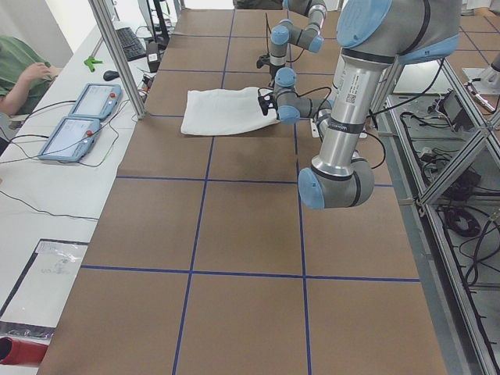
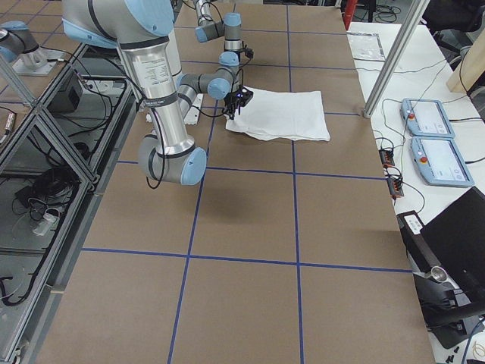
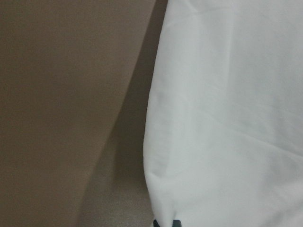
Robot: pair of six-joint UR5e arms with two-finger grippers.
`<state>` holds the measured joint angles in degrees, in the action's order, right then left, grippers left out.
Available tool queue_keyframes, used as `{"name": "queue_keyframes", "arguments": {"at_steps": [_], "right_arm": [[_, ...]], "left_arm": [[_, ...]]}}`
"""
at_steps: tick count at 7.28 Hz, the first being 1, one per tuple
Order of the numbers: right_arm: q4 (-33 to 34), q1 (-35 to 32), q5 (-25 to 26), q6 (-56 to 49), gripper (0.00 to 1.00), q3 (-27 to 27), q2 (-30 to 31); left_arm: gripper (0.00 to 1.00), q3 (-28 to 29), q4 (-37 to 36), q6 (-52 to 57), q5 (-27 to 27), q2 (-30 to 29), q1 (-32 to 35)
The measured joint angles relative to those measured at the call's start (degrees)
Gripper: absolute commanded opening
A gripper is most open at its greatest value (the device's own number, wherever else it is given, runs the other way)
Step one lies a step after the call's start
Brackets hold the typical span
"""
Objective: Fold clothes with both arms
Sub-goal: 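Lift the near edge with both grippers and fold it away from the robot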
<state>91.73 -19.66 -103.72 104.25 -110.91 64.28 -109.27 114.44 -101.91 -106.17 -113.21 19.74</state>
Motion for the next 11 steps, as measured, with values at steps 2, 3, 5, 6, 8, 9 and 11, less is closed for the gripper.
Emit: {"name": "queue_keyframes", "arguments": {"at_steps": [2,3,5,6,8,9,11], "right_arm": [[0.5,2.3,-1.6,0.3,0.0,-5.1,2.6],[0.6,3.6,-3.3,0.3,0.0,-8.3,4.6],[0.6,4.9,-9.2,0.4,0.0,-13.0,7.2],[0.5,5.2,-10.4,0.4,0.0,-13.4,6.7],[0.2,2.5,-8.8,-0.2,0.0,-11.6,3.4],[0.2,-0.1,-7.8,-1.3,0.0,-10.3,1.8],[0.0,-6.9,-6.7,-5.1,0.0,-5.6,-2.8]], "left_arm": [[0.0,-7.0,-0.7,-2.1,0.0,4.1,-2.0],[0.0,-11.0,-1.2,-4.3,0.1,6.6,-4.5],[0.0,-17.4,-3.9,-8.6,0.3,9.3,-9.4],[0.0,-18.6,-4.7,-9.6,0.3,9.5,-10.4],[0.0,-18.9,-5.1,-9.5,0.2,9.3,-8.7],[0.0,-18.8,-5.2,-9.3,0.0,9.0,-5.8],[0.0,-15.8,-5.3,-6.1,-1.9,6.6,3.1]]}}
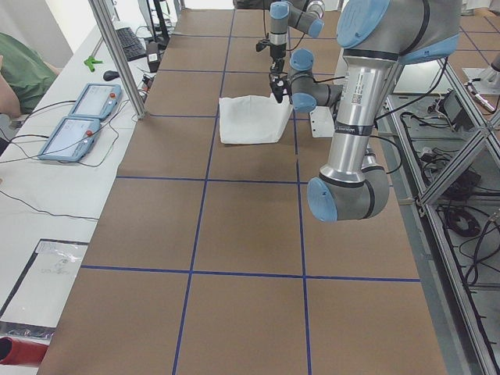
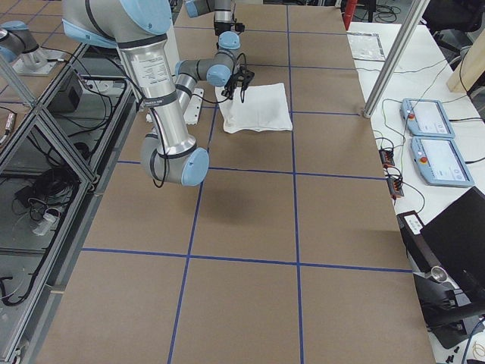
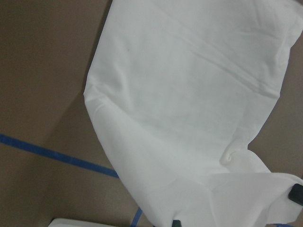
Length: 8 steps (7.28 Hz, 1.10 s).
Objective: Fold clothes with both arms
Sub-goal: 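Lift the near edge with both grippers and fold it away from the robot, then lay the held edge onto the shirt's far edge with both grippers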
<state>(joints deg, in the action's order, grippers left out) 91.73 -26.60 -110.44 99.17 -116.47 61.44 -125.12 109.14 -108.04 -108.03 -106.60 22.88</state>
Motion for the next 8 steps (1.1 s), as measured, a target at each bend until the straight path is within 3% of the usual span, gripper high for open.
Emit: {"name": "queue_keyframes", "arguments": {"at_steps": [3,5,8], "right_arm": [[-0.6,-7.1,0.2,-2.3,0.0,15.0,-11.1],[-5.5,-9.0,0.2,-2.3,0.0,24.7,-15.1],[-8.0,-9.8,0.2,-2.0,0.0,29.7,-16.5]], "left_arm": [[0.0,11.4,0.5,5.5,-2.6,-6.3,10.2],[0.0,14.3,0.8,7.1,-2.7,-7.5,13.0],[0.0,18.8,2.2,7.2,-2.6,-9.0,14.2]]}}
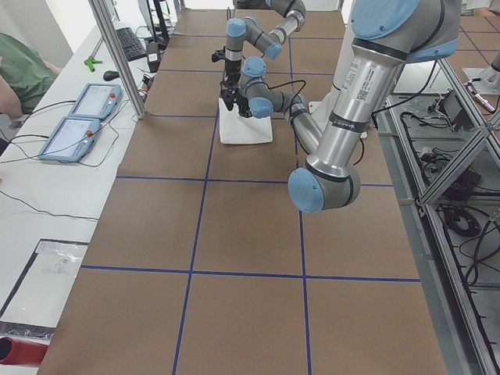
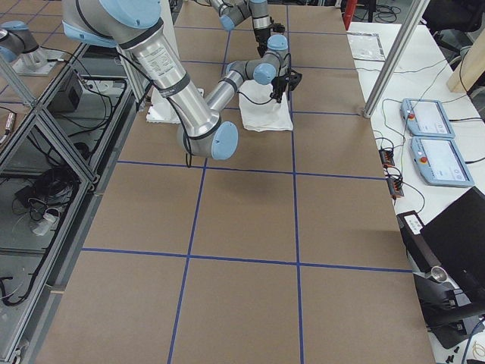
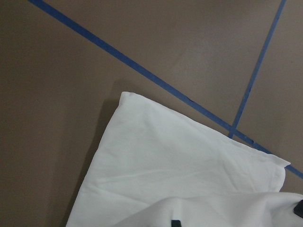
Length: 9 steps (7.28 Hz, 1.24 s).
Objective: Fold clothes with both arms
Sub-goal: 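Lay the held edge onto the shirt's far edge with both grippers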
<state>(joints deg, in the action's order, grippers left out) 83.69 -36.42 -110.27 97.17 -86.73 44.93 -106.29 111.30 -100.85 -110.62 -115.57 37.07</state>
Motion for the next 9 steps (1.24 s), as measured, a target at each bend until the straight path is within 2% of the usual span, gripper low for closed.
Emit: {"name": "queue_keyframes", "arguments": {"at_steps": [3,7,8,9], "right_arm": [[-0.1,-0.2,-0.2,0.1,0.0,0.3,-0.1],[0.2,-1.1,-0.6,0.0,0.0,0.4,0.0],[0.2,-1.2,-0.6,0.1,0.35,0.4,0.0],[0.2,-1.2,-0.6,0.1,0.99,0.4,-0.1]], "left_arm": [[0.0,3.2,0.5,-0.5,0.2,-0.9,1.2],[0.0,4.2,0.9,-0.6,0.2,-1.0,1.6],[0.12,4.2,1.5,-0.6,0.2,-1.1,1.6],[0.91,4.2,2.1,-0.8,0.2,-1.1,1.6]]}}
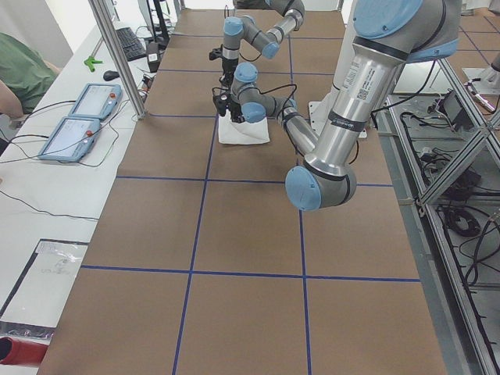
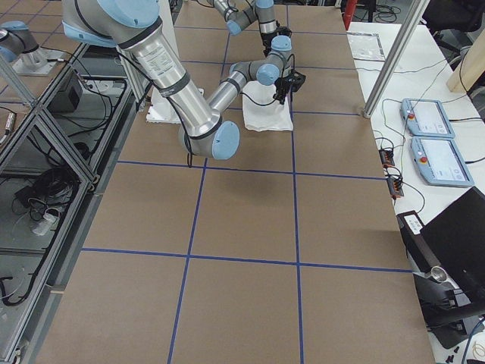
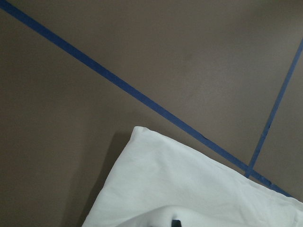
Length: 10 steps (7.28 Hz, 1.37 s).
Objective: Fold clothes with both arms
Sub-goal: 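Lay the held edge onto the shirt's far edge with both grippers, then open both grippers and raise them away from the folded shirt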
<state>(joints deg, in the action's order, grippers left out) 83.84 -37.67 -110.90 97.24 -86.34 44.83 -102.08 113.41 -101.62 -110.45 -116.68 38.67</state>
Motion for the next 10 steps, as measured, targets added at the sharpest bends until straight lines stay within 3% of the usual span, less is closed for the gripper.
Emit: {"name": "queue_keyframes", "arguments": {"at_steps": [1,7,10], "right_arm": [[-0.1,0.0,0.0,-0.1,1.0,0.0,0.0],[0.1,-1.7,-1.9,-0.8,1.0,-0.2,1.5],[0.2,-7.7,-3.4,-14.1,1.0,-1.6,6.4]], "left_arm": [[1.0,0.0,0.2,-0.1,0.0,0.0,0.0],[1.0,0.3,-0.5,0.7,-0.1,0.3,3.1],[1.0,-0.5,-0.5,12.1,-3.4,3.7,8.2]]}}
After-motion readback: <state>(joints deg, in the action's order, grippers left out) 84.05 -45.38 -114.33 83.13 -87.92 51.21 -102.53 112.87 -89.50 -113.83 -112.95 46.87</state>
